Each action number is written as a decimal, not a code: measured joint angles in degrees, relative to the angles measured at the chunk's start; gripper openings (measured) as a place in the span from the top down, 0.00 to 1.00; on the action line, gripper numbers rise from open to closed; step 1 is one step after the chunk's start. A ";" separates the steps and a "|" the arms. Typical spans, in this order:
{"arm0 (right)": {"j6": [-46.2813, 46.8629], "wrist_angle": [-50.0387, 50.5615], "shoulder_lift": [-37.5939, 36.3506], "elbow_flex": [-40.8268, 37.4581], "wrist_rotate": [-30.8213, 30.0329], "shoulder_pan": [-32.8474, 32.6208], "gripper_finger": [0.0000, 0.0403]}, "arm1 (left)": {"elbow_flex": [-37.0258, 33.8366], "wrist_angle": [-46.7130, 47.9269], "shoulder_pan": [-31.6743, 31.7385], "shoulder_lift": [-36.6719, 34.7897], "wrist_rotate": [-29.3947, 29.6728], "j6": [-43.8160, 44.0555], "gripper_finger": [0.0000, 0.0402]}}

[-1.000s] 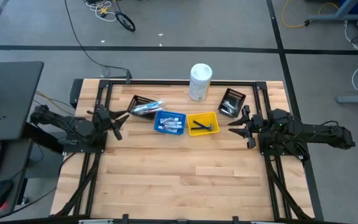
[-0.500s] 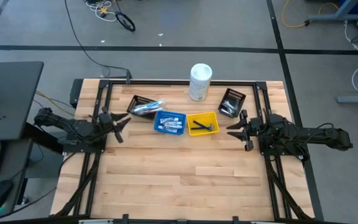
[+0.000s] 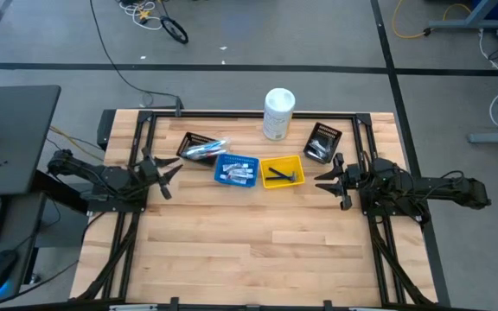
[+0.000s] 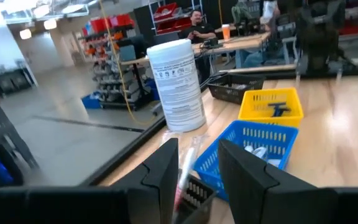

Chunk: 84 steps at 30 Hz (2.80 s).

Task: Pick & Place Travel size toiletries
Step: Return to Home Position

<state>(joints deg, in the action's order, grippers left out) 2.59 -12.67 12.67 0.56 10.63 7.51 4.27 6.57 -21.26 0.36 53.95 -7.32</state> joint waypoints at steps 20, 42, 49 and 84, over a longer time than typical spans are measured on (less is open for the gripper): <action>0.00 0.00 0.01 0.02 -0.02 0.00 0.73 | 0.00 0.04 0.00 0.00 -0.02 -10.96 0.70; 0.00 0.00 0.02 0.02 -0.02 0.01 0.73 | 0.04 0.05 0.00 0.00 -0.02 -10.94 0.70; 0.00 0.00 0.02 0.04 -0.02 0.00 0.73 | 0.07 0.05 0.00 0.00 -0.02 -10.94 0.70; 0.00 0.00 0.02 0.07 0.00 0.02 0.73 | 0.07 0.06 0.01 0.00 -0.03 -10.92 0.70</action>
<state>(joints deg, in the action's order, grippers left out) 2.59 -12.67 12.69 0.62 10.63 7.53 4.34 6.63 -21.25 0.36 53.92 -18.24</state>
